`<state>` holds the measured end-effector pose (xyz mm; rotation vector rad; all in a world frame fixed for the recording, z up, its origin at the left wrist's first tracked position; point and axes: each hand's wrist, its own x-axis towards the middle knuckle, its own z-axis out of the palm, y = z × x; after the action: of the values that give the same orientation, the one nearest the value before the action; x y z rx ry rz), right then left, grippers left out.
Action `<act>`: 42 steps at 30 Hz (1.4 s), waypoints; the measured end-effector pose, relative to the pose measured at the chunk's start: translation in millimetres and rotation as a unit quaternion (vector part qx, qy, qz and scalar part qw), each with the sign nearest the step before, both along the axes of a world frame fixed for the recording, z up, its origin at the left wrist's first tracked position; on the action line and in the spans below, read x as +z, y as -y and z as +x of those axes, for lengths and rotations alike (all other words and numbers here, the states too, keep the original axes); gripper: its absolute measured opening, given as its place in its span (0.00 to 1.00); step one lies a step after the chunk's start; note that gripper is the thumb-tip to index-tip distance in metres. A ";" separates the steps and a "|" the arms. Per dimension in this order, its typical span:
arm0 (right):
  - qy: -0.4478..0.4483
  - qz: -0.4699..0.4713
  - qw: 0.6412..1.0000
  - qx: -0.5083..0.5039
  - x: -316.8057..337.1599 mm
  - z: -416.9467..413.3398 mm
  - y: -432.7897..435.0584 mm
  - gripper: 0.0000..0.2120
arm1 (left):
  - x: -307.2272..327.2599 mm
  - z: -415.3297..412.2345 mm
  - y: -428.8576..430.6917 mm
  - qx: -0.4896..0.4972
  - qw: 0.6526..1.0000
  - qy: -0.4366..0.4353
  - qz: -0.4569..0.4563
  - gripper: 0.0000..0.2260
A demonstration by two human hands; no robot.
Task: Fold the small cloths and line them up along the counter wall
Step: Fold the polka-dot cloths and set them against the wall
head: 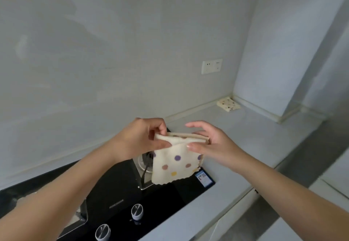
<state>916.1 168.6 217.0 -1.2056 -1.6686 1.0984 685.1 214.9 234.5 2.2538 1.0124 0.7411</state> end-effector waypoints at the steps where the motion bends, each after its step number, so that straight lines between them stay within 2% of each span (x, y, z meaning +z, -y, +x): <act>1: 0.004 0.012 1.000 0.006 -1.6 13.5 -6.4 0.18 | -2.7 16.0 -9.6 -0.005 1.000 0.002 0.006 0.12; 5: 0.072 0.057 0.996 0.013 -6.1 69.3 -42.1 0.13 | -10.1 75.1 -51.5 -0.025 0.998 -0.011 0.048 0.11; 9: 0.111 0.079 0.991 0.013 -3.2 120.4 -88.5 0.11 | -10.1 130.1 -97.8 -0.031 0.997 -0.029 0.068 0.12; 14: 0.180 0.045 0.983 -0.016 -4.1 182.9 -143.4 0.02 | -0.9 183.7 -146.6 -0.054 0.993 -0.063 0.086 0.09; 19: 0.192 0.027 0.981 -0.029 1.7 222.7 -184.1 0.06 | 9.5 213.3 -187.7 -0.079 0.982 -0.141 0.101 0.12; 22: 0.204 0.028 0.978 -0.026 4.2 236.9 -214.3 0.07 | 11.2 228.5 -214.5 -0.052 0.974 -0.195 0.100 0.13; 25: 0.175 0.040 0.983 -0.029 3.3 252.3 -250.0 0.07 | 6.8 246.6 -245.4 -0.002 0.976 -0.202 0.080 0.12; 28: 0.114 0.026 0.993 -0.023 -4.5 272.5 -287.5 0.09 | -3.7 271.3 -280.4 0.035 0.985 -0.160 0.061 0.11; 31: 0.042 -0.041 0.998 -0.010 -22.3 301.2 -331.8 0.09 | -19.0 300.7 -320.1 0.031 0.987 -0.158 0.028 0.10; 33: -0.050 -0.098 0.994 0.002 -42.1 322.7 -362.1 0.08 | -31.5 323.1 -348.7 0.045 0.987 -0.155 0.004 0.08; 35: -0.130 -0.155 0.979 0.032 -69.2 342.1 -387.6 0.11 | -44.1 343.0 -376.0 0.067 0.991 -0.092 -0.073 0.09; 36: -0.141 -0.182 0.972 0.049 -83.2 350.6 -397.9 0.14 | -50.1 352.1 -389.3 0.074 0.989 -0.063 -0.111 0.10; 38: -0.129 -0.219 0.965 0.070 -109.5 366.6 -416.7 0.18 | -68.0 372.3 -418.0 0.076 0.984 -0.047 -0.156 0.12; 40: -0.098 -0.228 0.968 0.045 -127.5 382.6 -434.9 0.15 | -91.7 394.8 -446.3 0.114 0.976 -0.074 -0.170 0.09; 41: -0.073 -0.228 0.971 0.019 -135.3 391.1 -445.3 0.12 | -105.2 405.1 -459.3 0.156 0.964 -0.078 -0.199 0.06; 42: -0.033 -0.224 0.974 -0.009 -141.9 398.6 -453.9 0.09 | -117.3 415.7 -470.0 0.210 0.935 -0.057 -0.281 0.06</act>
<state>1314.7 622.5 75.1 -1.4382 -1.3955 1.5413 1100.9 684.9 117.2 1.6142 1.5624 0.4084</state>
